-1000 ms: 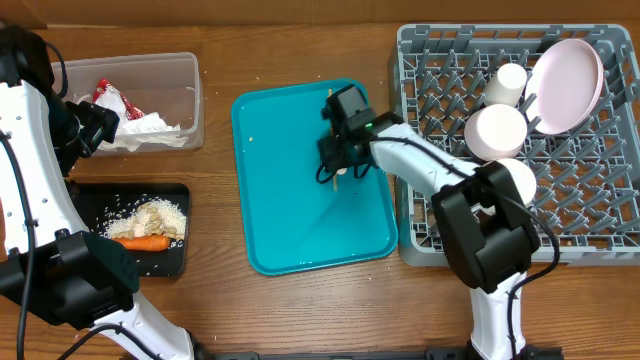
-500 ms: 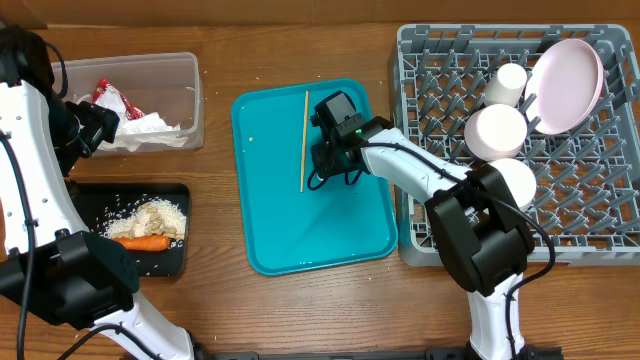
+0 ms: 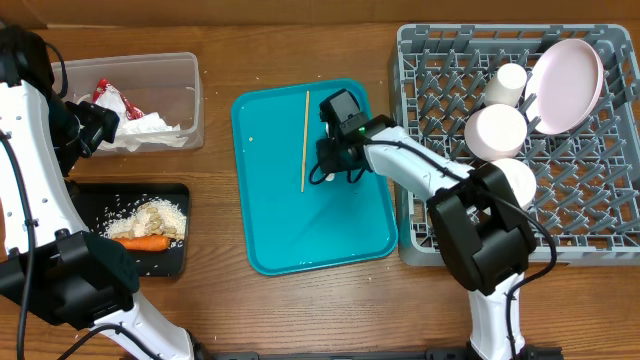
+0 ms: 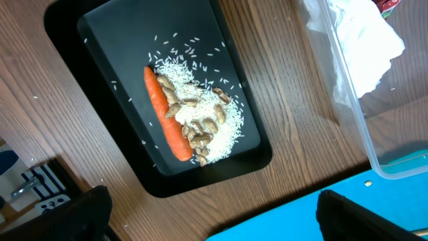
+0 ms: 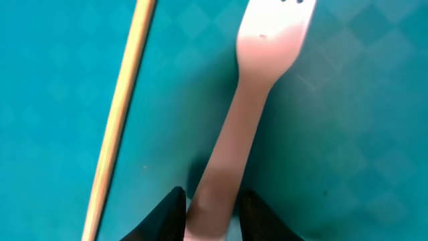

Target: Sort waste into correct bins and load items into the dishwasher rack

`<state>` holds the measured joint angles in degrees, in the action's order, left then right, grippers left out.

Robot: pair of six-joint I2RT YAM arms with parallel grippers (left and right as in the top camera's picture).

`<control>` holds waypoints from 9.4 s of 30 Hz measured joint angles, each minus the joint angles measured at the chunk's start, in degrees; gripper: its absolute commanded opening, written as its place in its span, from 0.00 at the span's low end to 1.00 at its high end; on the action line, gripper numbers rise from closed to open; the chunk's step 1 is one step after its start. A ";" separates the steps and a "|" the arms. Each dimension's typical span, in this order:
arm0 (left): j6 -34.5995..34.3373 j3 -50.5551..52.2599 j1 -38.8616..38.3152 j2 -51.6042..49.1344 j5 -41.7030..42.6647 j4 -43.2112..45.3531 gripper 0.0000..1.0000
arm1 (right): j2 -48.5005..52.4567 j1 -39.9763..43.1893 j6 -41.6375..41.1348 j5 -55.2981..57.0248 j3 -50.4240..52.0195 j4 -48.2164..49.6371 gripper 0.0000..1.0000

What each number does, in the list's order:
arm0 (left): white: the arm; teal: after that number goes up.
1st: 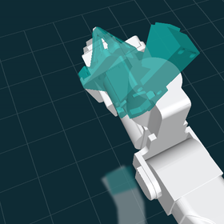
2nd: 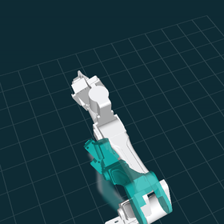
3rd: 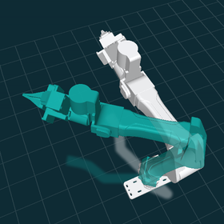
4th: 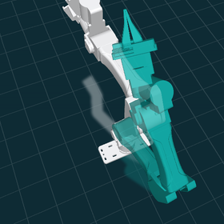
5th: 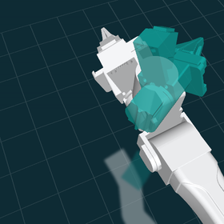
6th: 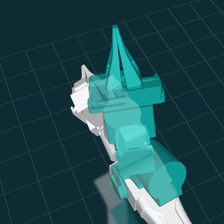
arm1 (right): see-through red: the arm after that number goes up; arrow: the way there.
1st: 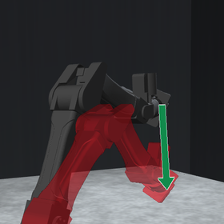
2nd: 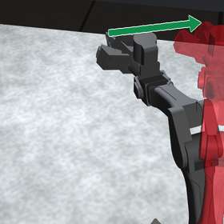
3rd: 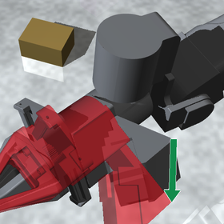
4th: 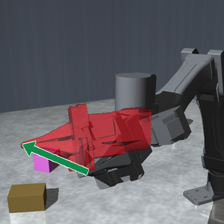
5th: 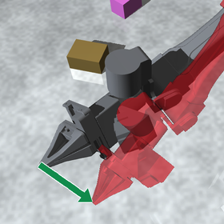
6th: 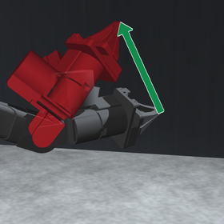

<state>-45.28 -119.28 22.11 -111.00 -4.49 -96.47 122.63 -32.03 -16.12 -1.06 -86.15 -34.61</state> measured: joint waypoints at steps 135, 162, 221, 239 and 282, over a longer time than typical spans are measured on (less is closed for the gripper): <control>0.00 0.00 0.00 0.00 -0.02 0.02 1.00 | 7.19 -7.10 -12.72 13.00 -10.23 -1.05 0.35; 0.00 0.00 0.00 0.00 0.00 0.00 1.00 | 3.04 -5.25 -10.88 12.87 -11.45 -13.05 0.04; 0.00 0.02 0.00 0.00 0.04 0.00 1.00 | -52.11 22.14 2.21 -6.84 18.93 -27.61 0.76; 0.00 0.02 0.00 0.00 0.00 0.00 1.00 | -62.03 22.08 -14.19 -8.20 32.54 -25.97 1.00; 0.00 0.04 0.00 0.00 0.00 0.02 1.00 | -121.74 27.47 -0.59 -4.72 85.09 32.00 1.00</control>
<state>-45.28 -119.24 22.11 -111.00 -4.49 -96.44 0.89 -4.56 -16.71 -5.78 -1.06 -2.61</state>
